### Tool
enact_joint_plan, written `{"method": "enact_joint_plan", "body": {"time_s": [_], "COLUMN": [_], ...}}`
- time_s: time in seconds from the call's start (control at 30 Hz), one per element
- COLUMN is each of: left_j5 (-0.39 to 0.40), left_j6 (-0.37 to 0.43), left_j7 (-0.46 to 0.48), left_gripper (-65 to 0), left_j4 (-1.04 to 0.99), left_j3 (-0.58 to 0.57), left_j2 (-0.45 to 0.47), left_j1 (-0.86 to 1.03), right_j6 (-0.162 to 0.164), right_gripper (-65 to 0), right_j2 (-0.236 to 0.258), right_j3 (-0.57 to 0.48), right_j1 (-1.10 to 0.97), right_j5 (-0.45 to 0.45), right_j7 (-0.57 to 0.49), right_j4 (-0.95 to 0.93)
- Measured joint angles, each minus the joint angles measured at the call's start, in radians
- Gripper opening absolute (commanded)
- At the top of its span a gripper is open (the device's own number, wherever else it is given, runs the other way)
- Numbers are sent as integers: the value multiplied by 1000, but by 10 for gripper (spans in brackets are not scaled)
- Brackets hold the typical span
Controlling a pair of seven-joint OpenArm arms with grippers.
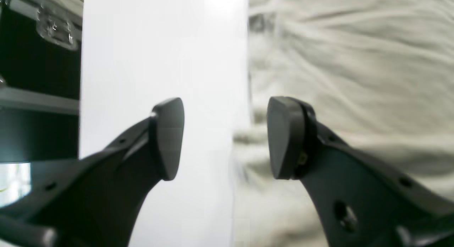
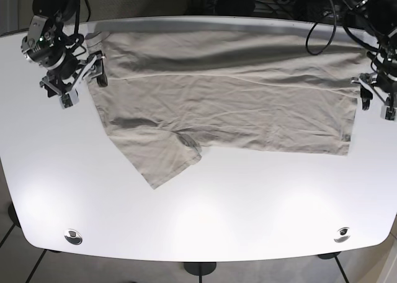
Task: Fold the T-shirt properly
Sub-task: 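Drag the held edge across the shirt toward its opposite edge, then fold the shirt in half lengthwise with both grippers, then release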
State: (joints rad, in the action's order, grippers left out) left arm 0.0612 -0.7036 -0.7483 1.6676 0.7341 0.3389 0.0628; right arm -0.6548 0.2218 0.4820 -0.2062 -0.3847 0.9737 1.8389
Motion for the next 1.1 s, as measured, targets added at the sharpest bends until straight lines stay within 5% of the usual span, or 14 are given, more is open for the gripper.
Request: {"method": "enact_joint_plan", "body": {"time_s": [0.17, 0.37, 0.47, 0.57, 0.63, 0.77, 0.8, 1.1], "left_j5": [-159, -168, -166, -166, -171, -163, -170, -160], "left_j6": [0, 1, 77, 161, 205, 270, 278, 270], "left_j7": [4, 27, 150, 174, 192, 286, 296, 390], "left_gripper": [-350, -254, -219, -193, -172, -140, -140, -140], "left_j4": [-254, -402, -476, -541, -580, -735, -777, -1030], "left_j3": [-58, -78, -144, -150, -147, -154, -165, -223], "left_j2": [-24, -28, -27, -29, -24, 17, 22, 55], "left_j1": [-270, -408, -423, -427, -441, -492, -499, -561], "right_j6": [0, 3, 2, 0, 7, 3, 3, 3], "right_gripper": [-140, -140, -140, -144, -216, -575, -614, -618], "right_j2": [-9, -3, -7, 3, -9, -45, -45, -47], "right_j3": [-97, -181, -210, -216, -216, -216, -216, -214], "right_j1": [254, 436, 474, 484, 472, 449, 449, 447], "right_j5": [90, 130, 128, 113, 119, 109, 116, 116], "right_j7": [-11, -117, -199, -237, -234, -237, -233, -230], "right_j4": [-273, -557, -694, -734, -716, -701, -701, -693]}}
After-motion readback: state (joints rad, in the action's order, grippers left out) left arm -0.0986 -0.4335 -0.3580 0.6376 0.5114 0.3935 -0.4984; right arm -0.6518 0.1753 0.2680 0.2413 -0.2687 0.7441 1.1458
